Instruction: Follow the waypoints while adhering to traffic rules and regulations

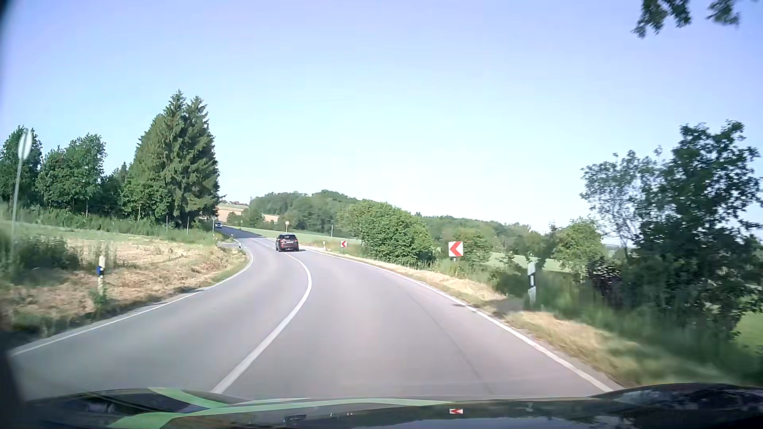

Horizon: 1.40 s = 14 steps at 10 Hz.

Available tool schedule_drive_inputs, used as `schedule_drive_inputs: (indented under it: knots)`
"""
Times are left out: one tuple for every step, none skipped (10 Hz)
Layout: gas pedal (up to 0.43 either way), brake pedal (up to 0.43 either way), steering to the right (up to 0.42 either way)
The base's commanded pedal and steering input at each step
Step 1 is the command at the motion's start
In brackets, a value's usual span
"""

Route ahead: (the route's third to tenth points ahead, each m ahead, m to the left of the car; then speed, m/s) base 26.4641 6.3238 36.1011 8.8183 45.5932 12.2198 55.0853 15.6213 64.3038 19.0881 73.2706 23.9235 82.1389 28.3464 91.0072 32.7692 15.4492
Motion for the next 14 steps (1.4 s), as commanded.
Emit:
schedule_drive_inputs:
  knots:
    - [0.138,0.000,-0.054]
    - [0.138,0.000,-0.054]
    - [0.138,0.000,-0.054]
    - [0.138,0.000,-0.055]
    - [0.138,0.000,-0.056]
    - [0.138,0.000,-0.058]
    - [0.130,0.000,-0.058]
    - [0.130,0.000,-0.058]
    - [0.130,0.000,-0.057]
    - [0.130,0.000,-0.056]
    - [0.130,0.000,-0.054]
    - [0.130,0.000,-0.053]
    - [0.130,0.000,-0.051]
    - [0.130,0.000,-0.048]
